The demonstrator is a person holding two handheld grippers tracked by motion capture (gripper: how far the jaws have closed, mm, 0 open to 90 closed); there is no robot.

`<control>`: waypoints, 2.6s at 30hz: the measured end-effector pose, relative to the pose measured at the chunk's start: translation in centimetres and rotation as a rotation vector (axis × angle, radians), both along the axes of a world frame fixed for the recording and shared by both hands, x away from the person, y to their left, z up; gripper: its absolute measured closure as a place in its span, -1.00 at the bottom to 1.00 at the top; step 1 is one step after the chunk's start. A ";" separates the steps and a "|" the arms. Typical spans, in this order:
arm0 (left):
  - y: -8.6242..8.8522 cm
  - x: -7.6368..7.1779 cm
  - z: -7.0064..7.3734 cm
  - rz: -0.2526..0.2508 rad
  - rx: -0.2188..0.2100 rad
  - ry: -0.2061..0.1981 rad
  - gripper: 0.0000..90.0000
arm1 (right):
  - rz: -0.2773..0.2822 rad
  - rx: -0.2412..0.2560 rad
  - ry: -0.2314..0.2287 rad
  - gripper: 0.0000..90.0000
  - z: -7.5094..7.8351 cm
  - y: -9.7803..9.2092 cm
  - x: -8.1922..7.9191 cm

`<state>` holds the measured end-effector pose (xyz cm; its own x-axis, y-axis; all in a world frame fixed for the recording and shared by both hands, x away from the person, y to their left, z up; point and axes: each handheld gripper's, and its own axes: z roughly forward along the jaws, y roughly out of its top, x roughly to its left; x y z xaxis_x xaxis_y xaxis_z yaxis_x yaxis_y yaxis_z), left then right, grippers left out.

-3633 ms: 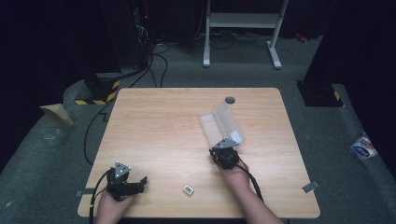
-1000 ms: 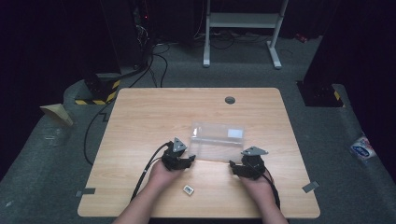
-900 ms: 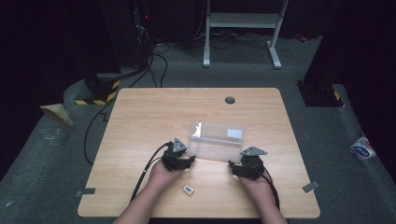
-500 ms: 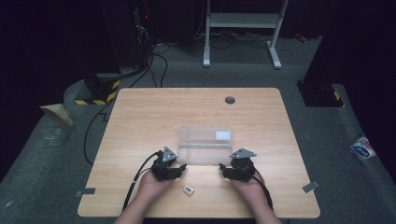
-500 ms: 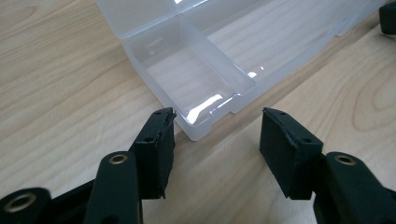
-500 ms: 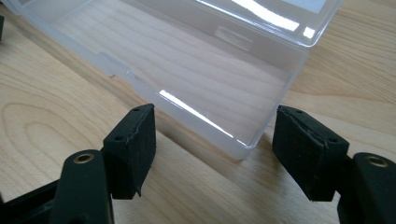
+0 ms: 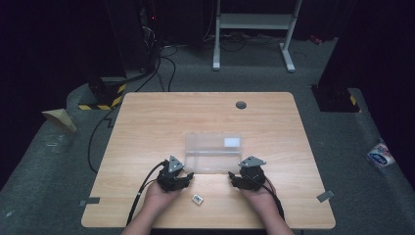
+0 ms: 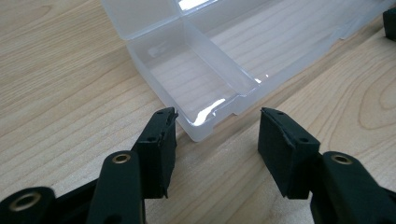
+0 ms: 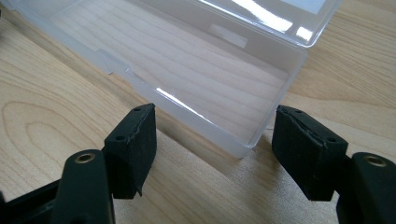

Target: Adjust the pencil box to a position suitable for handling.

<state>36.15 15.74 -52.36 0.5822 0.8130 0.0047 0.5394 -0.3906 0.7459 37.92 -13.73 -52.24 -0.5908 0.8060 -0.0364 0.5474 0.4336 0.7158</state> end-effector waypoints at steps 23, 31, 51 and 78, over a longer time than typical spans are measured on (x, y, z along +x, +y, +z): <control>0.8 -0.2 0.0 0.003 -0.019 -0.014 -0.01 | -0.009 0.017 -0.050 -0.19 0.4 -0.9 -0.7; 0.4 -0.4 0.0 -0.020 -0.022 -0.015 0.03 | -0.017 0.019 -0.038 -0.14 0.1 -1.2 -0.5; 0.4 -0.1 -0.2 0.012 -0.019 -0.015 0.21 | 0.003 0.023 -0.045 0.06 0.1 -1.0 -0.5; 5.4 -4.1 0.8 0.011 -0.012 -0.023 0.00 | -0.116 0.078 0.007 -0.34 0.8 -7.3 -0.7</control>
<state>32.01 21.15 -51.55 0.5729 0.8196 0.0080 0.5266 -0.3756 0.7626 37.25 -21.00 -51.45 -0.4934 0.8692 0.0329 0.5957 0.3101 0.7409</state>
